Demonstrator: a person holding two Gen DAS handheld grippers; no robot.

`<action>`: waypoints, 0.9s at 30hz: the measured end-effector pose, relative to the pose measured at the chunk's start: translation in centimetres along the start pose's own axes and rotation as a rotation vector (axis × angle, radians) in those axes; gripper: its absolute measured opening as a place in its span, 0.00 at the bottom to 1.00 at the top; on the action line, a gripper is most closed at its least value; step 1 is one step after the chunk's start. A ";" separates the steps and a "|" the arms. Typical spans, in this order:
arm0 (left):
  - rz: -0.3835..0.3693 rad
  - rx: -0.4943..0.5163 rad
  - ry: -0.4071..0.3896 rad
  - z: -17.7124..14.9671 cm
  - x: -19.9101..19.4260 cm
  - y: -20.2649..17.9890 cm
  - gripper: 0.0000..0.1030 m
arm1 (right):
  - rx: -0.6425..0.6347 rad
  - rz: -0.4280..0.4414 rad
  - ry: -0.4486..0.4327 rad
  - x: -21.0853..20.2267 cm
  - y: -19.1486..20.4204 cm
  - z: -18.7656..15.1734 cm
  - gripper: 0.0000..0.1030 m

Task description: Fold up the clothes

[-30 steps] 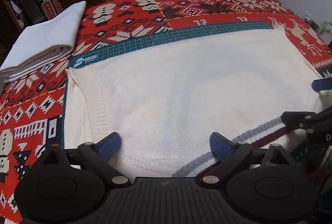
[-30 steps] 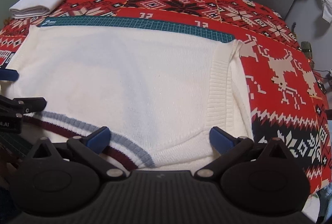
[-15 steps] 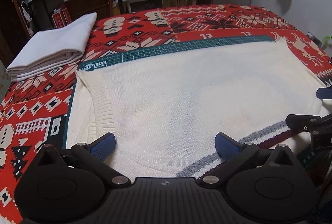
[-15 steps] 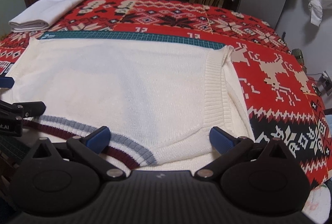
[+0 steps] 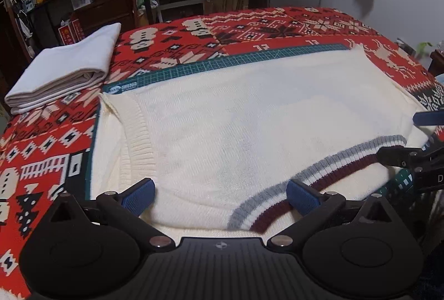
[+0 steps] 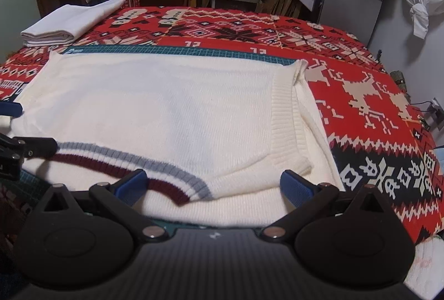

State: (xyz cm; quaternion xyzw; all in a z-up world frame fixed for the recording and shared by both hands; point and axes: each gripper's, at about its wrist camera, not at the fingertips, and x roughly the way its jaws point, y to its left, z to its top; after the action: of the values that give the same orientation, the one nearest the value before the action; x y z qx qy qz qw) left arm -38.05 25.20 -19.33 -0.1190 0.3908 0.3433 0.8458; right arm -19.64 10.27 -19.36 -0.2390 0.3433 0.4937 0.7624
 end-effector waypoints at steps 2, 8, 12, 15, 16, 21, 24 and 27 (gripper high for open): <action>0.000 -0.028 -0.029 0.2 -1.1 0.9 0.99 | 0.004 -0.002 0.002 -0.3 -0.3 0.1 1.00; -0.047 -0.126 -0.014 1.2 -2.3 5.7 0.99 | -0.038 0.004 0.010 -1.1 -0.9 1.5 1.00; -0.058 -0.159 0.018 1.8 -2.5 9.6 0.95 | -0.094 0.034 0.022 -1.4 -1.0 2.8 1.00; -0.061 -0.182 0.040 1.9 -2.4 12.1 0.92 | -0.114 0.048 0.030 -1.4 -1.2 3.7 1.00; -0.060 -0.192 0.047 1.9 -2.4 12.8 0.90 | -0.114 0.052 0.028 -1.3 -1.3 3.9 1.00; -0.047 -0.257 0.065 1.4 -1.8 15.4 0.65 | -0.108 0.042 0.011 -0.7 -1.8 4.1 0.99; -0.046 -0.295 0.056 1.0 -1.3 15.9 0.52 | -0.091 0.036 -0.002 -0.5 -1.9 4.0 0.95; -0.062 -0.301 0.039 1.0 -0.8 15.6 0.40 | -0.039 0.039 -0.017 -0.9 -1.9 3.7 0.86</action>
State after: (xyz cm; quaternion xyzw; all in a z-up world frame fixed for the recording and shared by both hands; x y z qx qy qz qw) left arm -48.36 36.77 -17.06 -0.2628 0.3472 0.3692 0.8210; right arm -17.11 11.61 -16.26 -0.2426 0.3316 0.5173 0.7507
